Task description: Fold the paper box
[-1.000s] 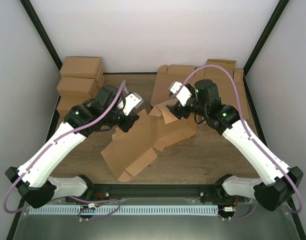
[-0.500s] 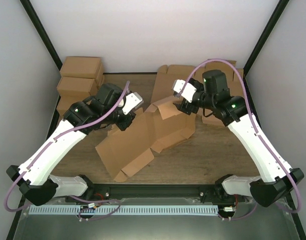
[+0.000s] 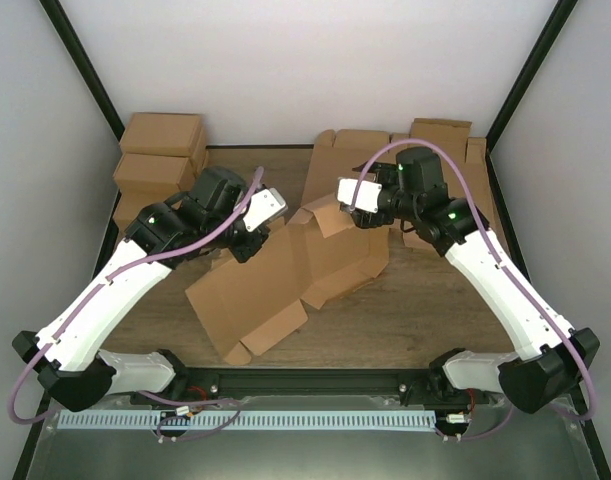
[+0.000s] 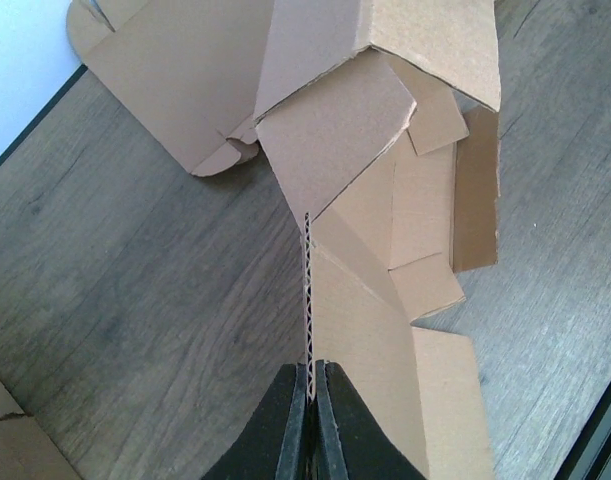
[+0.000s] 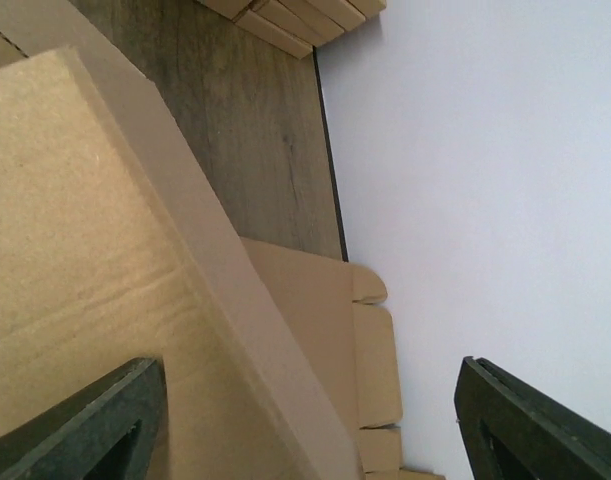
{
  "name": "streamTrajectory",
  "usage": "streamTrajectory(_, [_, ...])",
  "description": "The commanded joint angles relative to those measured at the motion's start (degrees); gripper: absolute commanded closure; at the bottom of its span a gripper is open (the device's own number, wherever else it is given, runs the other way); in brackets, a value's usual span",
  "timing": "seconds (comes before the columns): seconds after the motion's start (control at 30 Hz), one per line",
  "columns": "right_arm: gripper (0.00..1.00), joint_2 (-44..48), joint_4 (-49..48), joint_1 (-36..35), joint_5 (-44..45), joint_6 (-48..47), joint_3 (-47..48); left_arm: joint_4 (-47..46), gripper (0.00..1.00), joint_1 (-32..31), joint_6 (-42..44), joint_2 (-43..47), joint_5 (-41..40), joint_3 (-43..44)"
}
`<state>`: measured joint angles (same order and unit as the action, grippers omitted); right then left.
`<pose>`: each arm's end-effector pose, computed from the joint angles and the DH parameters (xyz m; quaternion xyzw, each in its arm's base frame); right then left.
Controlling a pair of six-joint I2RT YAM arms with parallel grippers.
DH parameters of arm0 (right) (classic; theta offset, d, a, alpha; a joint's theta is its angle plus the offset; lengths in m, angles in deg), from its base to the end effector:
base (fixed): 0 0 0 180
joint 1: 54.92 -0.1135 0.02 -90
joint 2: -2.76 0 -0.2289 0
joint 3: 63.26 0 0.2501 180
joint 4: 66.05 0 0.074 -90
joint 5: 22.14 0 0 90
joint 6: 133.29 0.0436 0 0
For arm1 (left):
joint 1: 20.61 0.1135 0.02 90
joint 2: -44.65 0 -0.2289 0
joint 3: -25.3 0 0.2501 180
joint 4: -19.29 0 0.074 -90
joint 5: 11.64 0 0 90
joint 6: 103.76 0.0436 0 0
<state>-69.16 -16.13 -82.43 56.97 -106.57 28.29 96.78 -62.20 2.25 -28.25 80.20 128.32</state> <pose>0.2493 0.1391 0.3562 -0.6479 0.5726 -0.0739 0.4969 0.1850 -0.1661 0.3713 0.4539 0.8134 -0.0950 0.3511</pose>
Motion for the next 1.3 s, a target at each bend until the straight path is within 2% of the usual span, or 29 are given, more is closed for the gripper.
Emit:
streamTrajectory(0.0, [0.17, 1.3, -1.7, 0.2, -2.4, -4.1, -0.7, 0.3, 0.96, -0.2, 2.5, 0.8, -0.4, 1.1])
streamTrajectory(0.03, [0.16, 1.5, -2.6, 0.2, -1.6, -3.2, -0.5, 0.4, 0.96, -0.2, 2.9, 0.8, -0.7, 1.1])
streamTrajectory(0.1, [0.17, 1.1, -5.2, 2.0, -0.8, 5.4, 2.4, 0.4, 0.96, -0.2, 3.4, 0.8, -1.8, 1.1])
streamTrajectory(0.17, [0.18, -1.3, -3.3, 5.8, -2.2, 16.8, 9.7, 0.3, 0.96, -0.3, 4.0, 0.8, -2.6, 1.0])
streamTrajectory(0.23, [0.18, -3.6, 0.0, 7.7, -2.8, 23.1, 14.9, 0.4, 0.96, -0.2, 4.5, 0.7, -3.1, 0.8])
streamTrajectory(0.3, [0.17, -3.5, 0.2, 8.2, -4.4, 27.7, 15.7, 0.2, 0.96, -0.2, 4.8, 0.6, -3.3, 0.8])
streamTrajectory(0.37, [0.16, -3.4, -0.4, 10.1, -10.2, 34.4, 16.1, -0.3, 0.96, -0.2, 5.1, 0.8, -3.7, 0.5])
streamTrajectory(0.5, [0.15, -4.2, -6.3, 19.4, -18.1, 62.0, 13.0, -1.7, 0.96, -0.3, 5.7, 1.5, -3.6, -0.6])
streamTrajectory(0.6, [0.11, -6.8, -4.6, 22.0, -21.5, 74.7, 10.9, -2.4, 0.96, -0.3, 5.8, 1.7, -3.3, -1.0])
streamTrajectory(0.73, [0.08, -4.7, -8.9, 22.2, -21.4, 81.6, 3.0, -2.6, 0.96, -0.5, 5.7, 1.6, -2.9, -1.0])
streamTrajectory(0.83, [0.08, -2.6, -12.4, 22.2, -27.6, 84.1, -1.8, -2.8, 0.96, -0.6, 5.5, 1.6, -3.1, -1.0])
streamTrajectory(0.93, [0.08, -3.2, -10.3, 22.1, -32.1, 84.6, -2.4, -3.1, 0.96, -0.7, 5.1, 1.6, -3.1, -0.8])
streamTrajectory(1.27, [0.13, 1.2, -6.9, 18.5, -33.6, 88.4, -7.3, -6.1, 0.96, -2.1, -0.3, 1.1, -1.4, 0.9])
